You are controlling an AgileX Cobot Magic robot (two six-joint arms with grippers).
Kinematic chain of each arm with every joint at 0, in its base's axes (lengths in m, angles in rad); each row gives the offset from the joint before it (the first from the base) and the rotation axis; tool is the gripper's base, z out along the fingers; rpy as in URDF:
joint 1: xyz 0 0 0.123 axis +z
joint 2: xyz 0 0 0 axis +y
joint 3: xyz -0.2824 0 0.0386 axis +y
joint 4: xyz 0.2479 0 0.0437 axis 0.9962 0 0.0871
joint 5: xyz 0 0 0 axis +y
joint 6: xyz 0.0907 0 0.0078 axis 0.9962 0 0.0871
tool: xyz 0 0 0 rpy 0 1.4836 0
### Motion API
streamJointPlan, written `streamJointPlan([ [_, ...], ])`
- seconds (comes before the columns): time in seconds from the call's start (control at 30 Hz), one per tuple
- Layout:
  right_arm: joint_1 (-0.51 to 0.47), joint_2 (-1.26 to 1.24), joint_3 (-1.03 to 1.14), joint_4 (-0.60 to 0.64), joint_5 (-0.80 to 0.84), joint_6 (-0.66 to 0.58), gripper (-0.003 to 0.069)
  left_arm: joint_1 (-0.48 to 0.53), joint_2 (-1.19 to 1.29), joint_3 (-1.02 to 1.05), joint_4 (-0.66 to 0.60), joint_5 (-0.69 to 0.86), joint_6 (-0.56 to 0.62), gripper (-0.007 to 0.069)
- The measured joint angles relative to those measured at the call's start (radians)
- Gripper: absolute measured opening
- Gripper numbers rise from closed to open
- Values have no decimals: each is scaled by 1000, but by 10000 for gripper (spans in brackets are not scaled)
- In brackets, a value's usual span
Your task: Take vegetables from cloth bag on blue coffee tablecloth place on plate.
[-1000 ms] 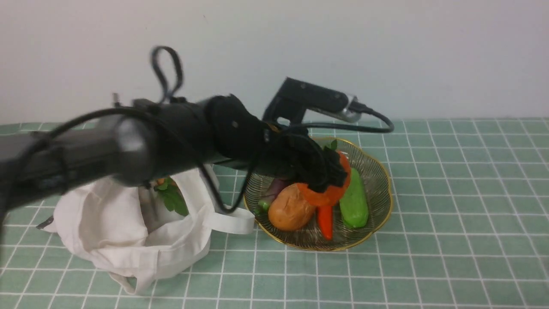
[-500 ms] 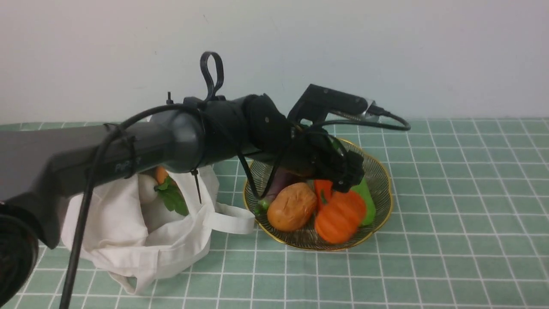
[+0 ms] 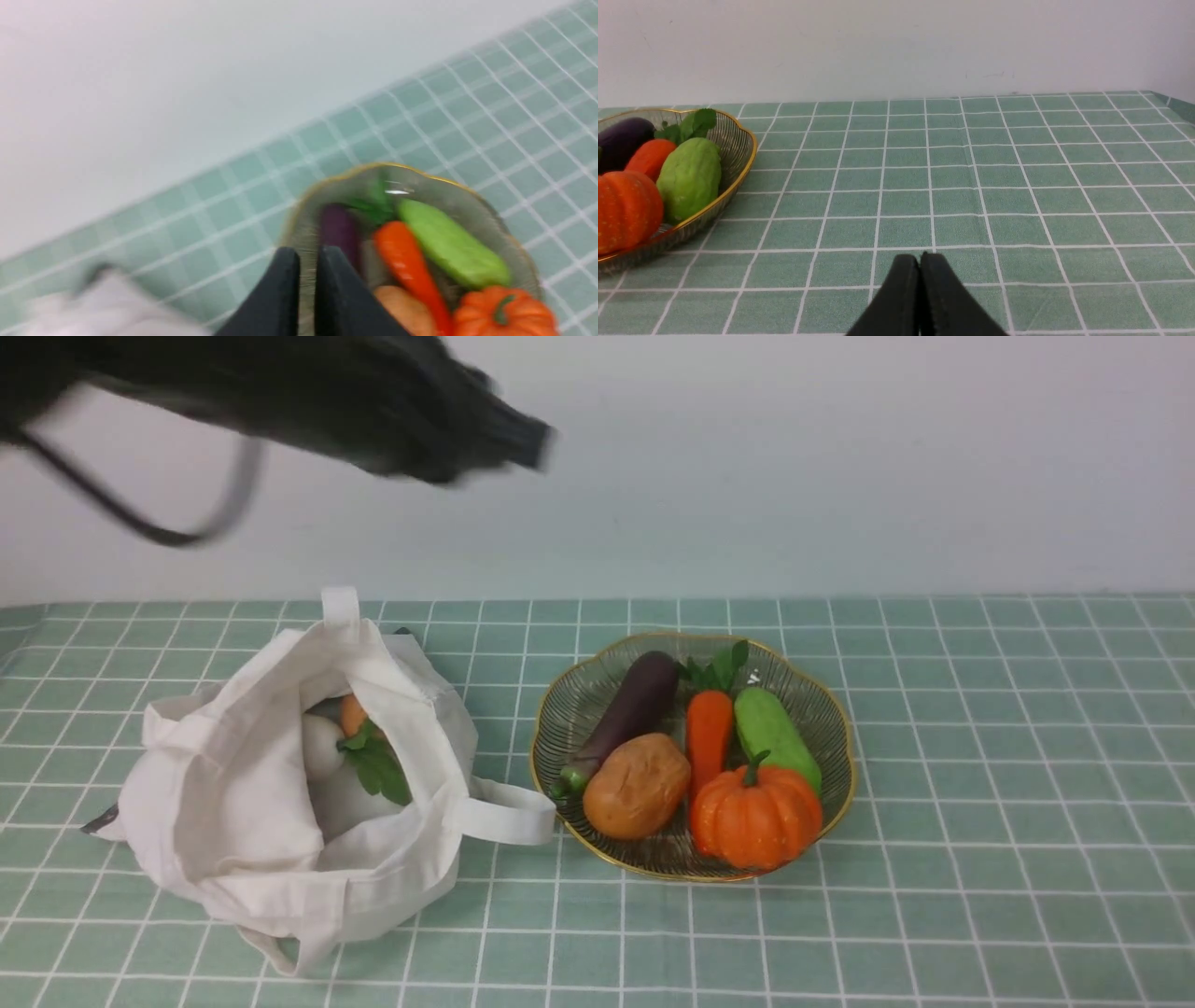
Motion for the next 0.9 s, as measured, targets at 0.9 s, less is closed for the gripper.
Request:
streamJointPlan([
  [0.9, 0, 0, 0, 0, 0, 0, -10, 72, -1401, 912, 63, -122, -245, -8],
])
